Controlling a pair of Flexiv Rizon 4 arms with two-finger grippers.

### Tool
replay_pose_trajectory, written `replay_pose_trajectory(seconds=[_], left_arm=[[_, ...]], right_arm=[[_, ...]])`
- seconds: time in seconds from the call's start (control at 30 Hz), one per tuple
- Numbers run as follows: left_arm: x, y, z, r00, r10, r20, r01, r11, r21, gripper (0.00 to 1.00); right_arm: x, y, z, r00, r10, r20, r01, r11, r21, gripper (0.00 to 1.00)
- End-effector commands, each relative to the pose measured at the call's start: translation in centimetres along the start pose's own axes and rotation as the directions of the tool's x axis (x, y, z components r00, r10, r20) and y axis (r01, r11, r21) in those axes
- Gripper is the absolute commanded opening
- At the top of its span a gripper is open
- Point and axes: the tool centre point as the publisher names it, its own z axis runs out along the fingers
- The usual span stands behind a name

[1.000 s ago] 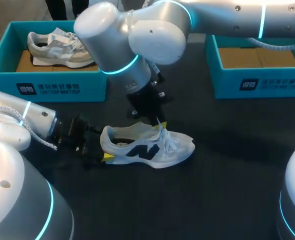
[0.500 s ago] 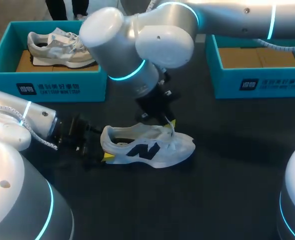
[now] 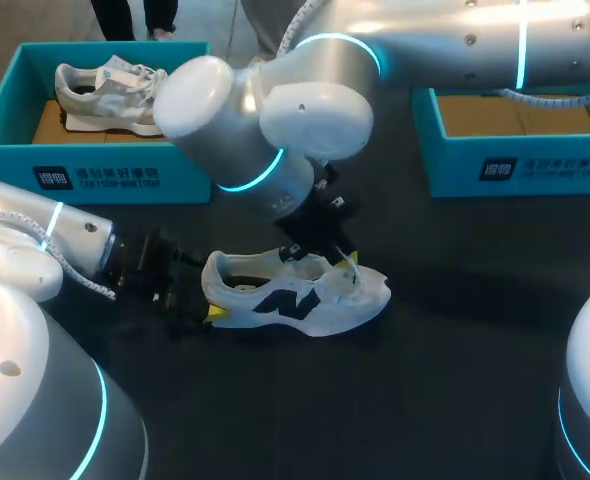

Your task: Take the shoe out of the shoebox, open the shoe tongue, remove and reinsert the insole, then place the shoe into the shoebox

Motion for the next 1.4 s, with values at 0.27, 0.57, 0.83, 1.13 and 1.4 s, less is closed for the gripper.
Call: replay_pose_trajectory(seconds=[0.27, 0.57, 0.83, 1.13, 1.4], left_arm=[[-0.1, 0.2, 0.0, 1.0, 0.0, -0.001, 0.0, 1.0, -0.003, 0.0], [-0.1, 0.2, 0.0, 1.0, 0.0, -0.001, 0.0, 1.0, -0.003, 0.0], [-0.1, 0.2, 0.0, 1.0, 0.0, -0.001, 0.0, 1.0, -0.003, 0.0], [-0.1, 0.2, 0.0, 1.0, 0.0, -0.001, 0.0, 1.0, -0.003, 0.0], [-0.1, 0.2, 0.0, 1.0, 0.0, -0.001, 0.0, 1.0, -0.003, 0.0]], right_arm=[[0.6, -0.1, 2.2, 1.0, 0.025, 0.009, -0.025, 1.0, 0.017, 0.39], [-0.1, -0.8, 1.8, 0.996, 0.088, 0.01, -0.088, 0.996, 0.021, 0.75], [-0.9, -1.1, 0.8, 0.989, 0.146, -0.011, -0.145, 0.989, 0.006, 0.87], [-1.7, -1.1, -1.9, 0.989, 0.146, -0.034, -0.148, 0.988, -0.049, 0.96], [-2.0, -0.8, -4.3, 0.993, 0.112, -0.024, -0.114, 0.988, -0.105, 1.0]])
